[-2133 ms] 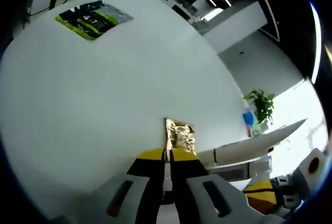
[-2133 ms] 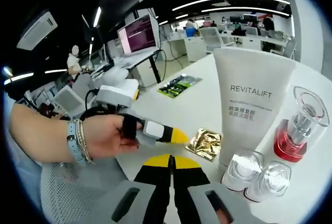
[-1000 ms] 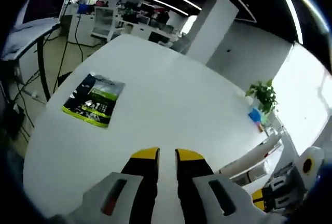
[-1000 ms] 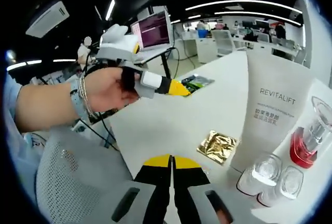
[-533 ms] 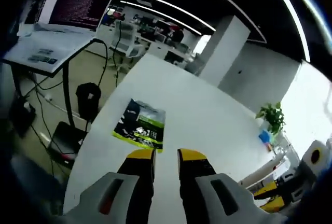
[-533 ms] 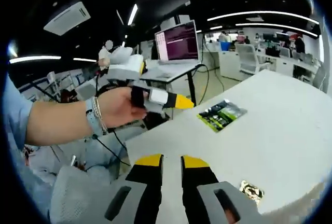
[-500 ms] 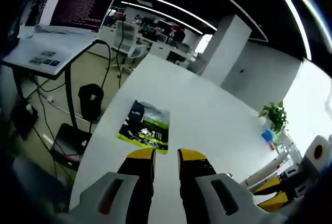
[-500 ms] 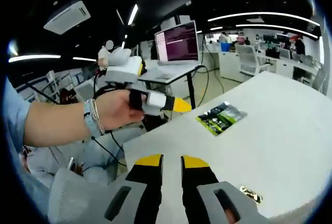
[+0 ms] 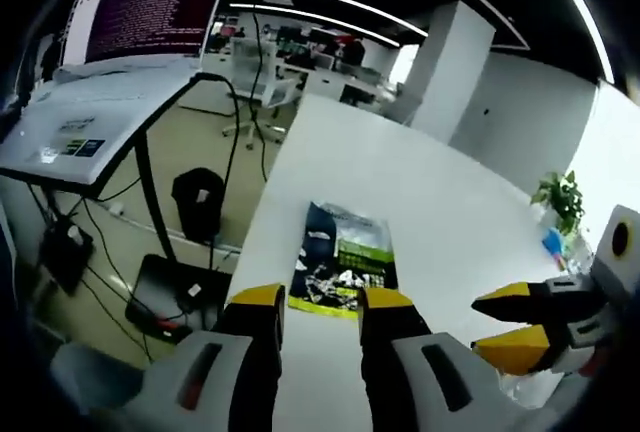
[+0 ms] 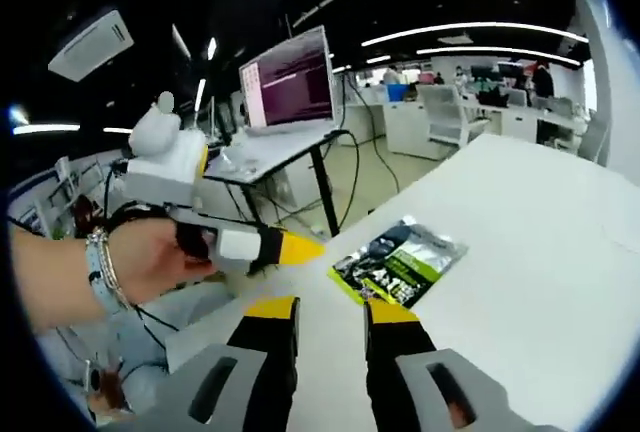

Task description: Arrange the skincare products in the storage area until every visible bottle or jar stands upright without overlapping.

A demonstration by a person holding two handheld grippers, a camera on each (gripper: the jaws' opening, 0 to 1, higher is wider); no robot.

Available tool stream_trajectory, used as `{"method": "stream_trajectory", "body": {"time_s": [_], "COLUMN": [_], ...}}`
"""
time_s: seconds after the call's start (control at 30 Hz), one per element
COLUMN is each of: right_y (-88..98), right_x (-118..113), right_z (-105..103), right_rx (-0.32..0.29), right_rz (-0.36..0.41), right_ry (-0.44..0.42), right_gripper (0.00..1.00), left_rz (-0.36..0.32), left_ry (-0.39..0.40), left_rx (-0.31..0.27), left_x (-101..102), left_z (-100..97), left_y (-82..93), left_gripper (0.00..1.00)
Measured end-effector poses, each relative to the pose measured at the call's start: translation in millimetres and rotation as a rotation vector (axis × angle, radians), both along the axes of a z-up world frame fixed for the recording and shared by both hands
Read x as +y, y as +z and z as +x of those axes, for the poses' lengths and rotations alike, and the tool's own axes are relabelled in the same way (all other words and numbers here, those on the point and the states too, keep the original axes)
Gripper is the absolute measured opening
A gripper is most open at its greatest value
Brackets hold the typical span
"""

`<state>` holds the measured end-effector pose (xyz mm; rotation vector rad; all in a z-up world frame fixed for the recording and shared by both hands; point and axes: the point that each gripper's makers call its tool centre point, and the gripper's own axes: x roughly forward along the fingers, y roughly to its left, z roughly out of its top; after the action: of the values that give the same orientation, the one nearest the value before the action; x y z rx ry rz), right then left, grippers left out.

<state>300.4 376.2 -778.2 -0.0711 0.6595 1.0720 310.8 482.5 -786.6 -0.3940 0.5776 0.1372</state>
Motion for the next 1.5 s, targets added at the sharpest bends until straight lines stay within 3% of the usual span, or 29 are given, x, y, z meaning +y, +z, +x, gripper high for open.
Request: {"method": "stream_trajectory", "body": {"time_s": [0.1,0.23,0.27,0.33,0.53,0.57,0.77,0.83,1.0,1.17,1.3,1.33,1.37,1.5], "right_y": [-10.8,-22.6,-31.2,-41.2,-64.3,-60.6,-62.2,-63.4,-64.3,-66.1,-66.3,-66.0,-66.3,-67.4], "right_x": [-2.1,-0.2,-3.8,-8.0,-9.1,-6.2,-0.6,-1.7,1.0,2.5,-0.9,-1.2,-2.6,-10.5], "right_z": [23.2,37.0,39.7,41.1,36.1,37.6,43.4,49.5,54.2,56.9,55.2,51.7,51.1,37.3], "right_rx": [0.013,0.004,0.033,0.078,0.095,0.064,0.109,0.106,0.125,0.172,0.150,0.146,0.137,0.128], "right_rz": [-0.007,-0.014,-0.033,-0.049,-0.091,-0.064,-0.026,-0.022,0.000,0.021,-0.023,-0.036,-0.048,-0.119], "right_ry": [-0.078,-0.100,-0.128,-0.158,-0.132,-0.119,-0.160,-0.176,-0.184,-0.215,-0.202,-0.182,-0.178,-0.134], "right_gripper": [0.21,0.25,0.26,0.25,0.22,0.20,0.17,0.14,0.05,0.00,0.00,0.00,0.00,0.00], "left_rz": [-0.021,-0.007,-0.005,-0.009,-0.011,-0.008,0.027,0.000,0.029,0.063,0.119,0.025,0.004,-0.001], "left_ry": [0.013,0.020,0.019,0.019,-0.014,-0.028,-0.040,-0.042,-0.172,-0.216,-0.145,-0.159,-0.165,-0.228], "left_rx": [0.013,0.037,0.040,0.044,0.059,0.063,0.057,0.050,0.030,0.033,0.135,0.116,0.121,0.146], "left_x": [5.1,12.6,15.1,17.3,16.4,14.4,17.7,15.6,-7.8,-19.0,5.0,-4.5,-6.4,-17.9], "left_z": [3.8,7.2,8.7,10.2,13.5,13.5,18.2,22.4,32.7,38.0,30.3,29.1,26.8,12.1], "left_y": [-9.4,-21.6,-24.3,-27.4,-38.9,-40.6,-47.7,-47.4,-48.7,-48.8,-56.4,-54.5,-55.1,-53.4], "left_gripper": [0.27,0.28,0.28,0.29,0.30,0.30,0.25,0.25,0.20,0.17,0.00,0.00,0.00,0.00]}}
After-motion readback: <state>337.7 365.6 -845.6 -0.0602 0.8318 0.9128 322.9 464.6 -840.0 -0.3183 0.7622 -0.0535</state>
